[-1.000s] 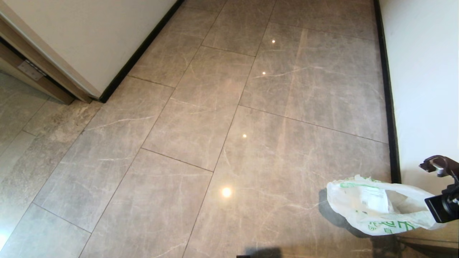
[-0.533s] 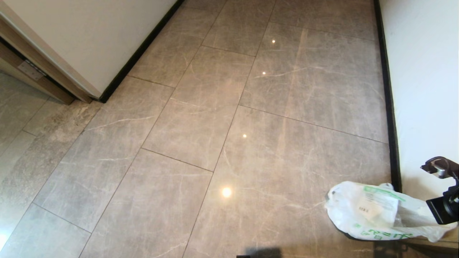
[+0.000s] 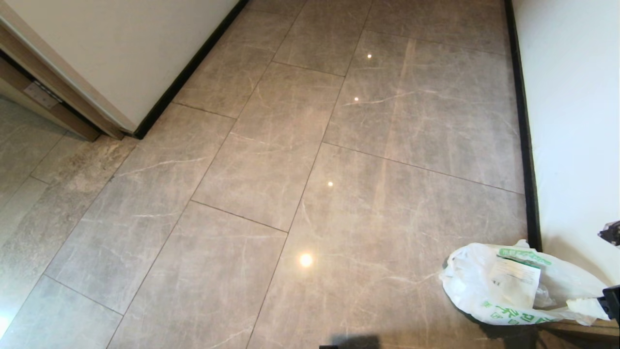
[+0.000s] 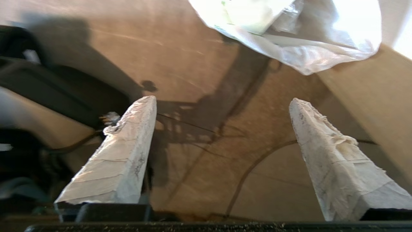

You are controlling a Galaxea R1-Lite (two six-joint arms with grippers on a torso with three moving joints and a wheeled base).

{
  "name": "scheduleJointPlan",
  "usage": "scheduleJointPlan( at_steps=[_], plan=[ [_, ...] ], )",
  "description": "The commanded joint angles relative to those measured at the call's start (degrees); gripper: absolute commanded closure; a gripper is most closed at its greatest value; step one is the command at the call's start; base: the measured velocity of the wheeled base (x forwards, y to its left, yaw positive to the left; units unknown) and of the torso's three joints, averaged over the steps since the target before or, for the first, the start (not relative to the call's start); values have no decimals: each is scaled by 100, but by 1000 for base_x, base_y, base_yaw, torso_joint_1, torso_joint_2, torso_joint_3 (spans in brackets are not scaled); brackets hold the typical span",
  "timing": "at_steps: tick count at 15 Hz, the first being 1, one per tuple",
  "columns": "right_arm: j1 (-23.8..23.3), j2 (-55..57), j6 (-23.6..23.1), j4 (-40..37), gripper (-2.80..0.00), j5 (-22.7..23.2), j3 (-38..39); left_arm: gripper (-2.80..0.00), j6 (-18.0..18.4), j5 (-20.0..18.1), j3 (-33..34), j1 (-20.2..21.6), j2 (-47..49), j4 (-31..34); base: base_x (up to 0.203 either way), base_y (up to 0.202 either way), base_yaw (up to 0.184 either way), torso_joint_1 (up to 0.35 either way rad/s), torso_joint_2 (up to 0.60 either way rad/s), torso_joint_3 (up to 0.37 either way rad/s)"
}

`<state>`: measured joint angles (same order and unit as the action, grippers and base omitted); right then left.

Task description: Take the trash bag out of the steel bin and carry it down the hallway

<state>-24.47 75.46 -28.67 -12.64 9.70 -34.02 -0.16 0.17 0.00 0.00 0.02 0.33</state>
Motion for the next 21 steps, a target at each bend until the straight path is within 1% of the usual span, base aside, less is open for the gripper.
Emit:
scheduleJointPlan(
  at_steps=[1,2,4,6,7,10,12,13,14,16,17,19,21],
  plan=[
    [116,-1158,239,-21,-280,101,402,0,-2,0,0,0,-2,2,0,0,0,0,0,0],
    [187,-1479,448,-44,0,126,484,0,-2,0,0,0,-2,2,0,0,0,0,0,0],
    [473,-2083,826,-118,0,134,666,0,-2,0,0,0,-2,2,0,0,0,0,0,0],
    [784,-2739,948,-174,0,0,921,0,-2,0,0,0,-2,2,0,0,0,0,0,0],
    [945,-3180,1029,-211,0,-127,1105,0,-2,0,0,0,-2,2,0,0,0,0,0,0],
    [1520,-4690,1553,-410,0,-658,1735,0,-2,0,0,0,-2,2,0,0,0,0,0,0],
    [1867,-5631,1842,-483,0,-886,2098,0,-2,0,0,0,-2,2,0,0,0,0,0,0],
    [2015,-5991,1996,-292,0,-959,2362,0,-2,0,0,0,-2,2,0,0,0,0,0,0],
    [2118,-6172,2107,140,0,-1044,2765,0,-2,0,0,0,-2,2,0,0,0,0,0,0],
    [2236,-6380,2448,1408,0,-1062,3297,0,-2,0,0,0,-2,2,0,0,0,0,0,0],
    [2307,-6643,2538,1494,0,-1012,3411,0,-2,0,0,0,-2,2,0,0,0,0,0,0],
    [2371,-7320,2585,1352,0,-959,3403,0,-2,0,0,0,-2,2,0,0,0,0,0,0],
    [2404,-7583,2778,1309,0,-974,3402,0,-2,0,0,0,-2,2,0,0,0,0,0,0]
  ],
)
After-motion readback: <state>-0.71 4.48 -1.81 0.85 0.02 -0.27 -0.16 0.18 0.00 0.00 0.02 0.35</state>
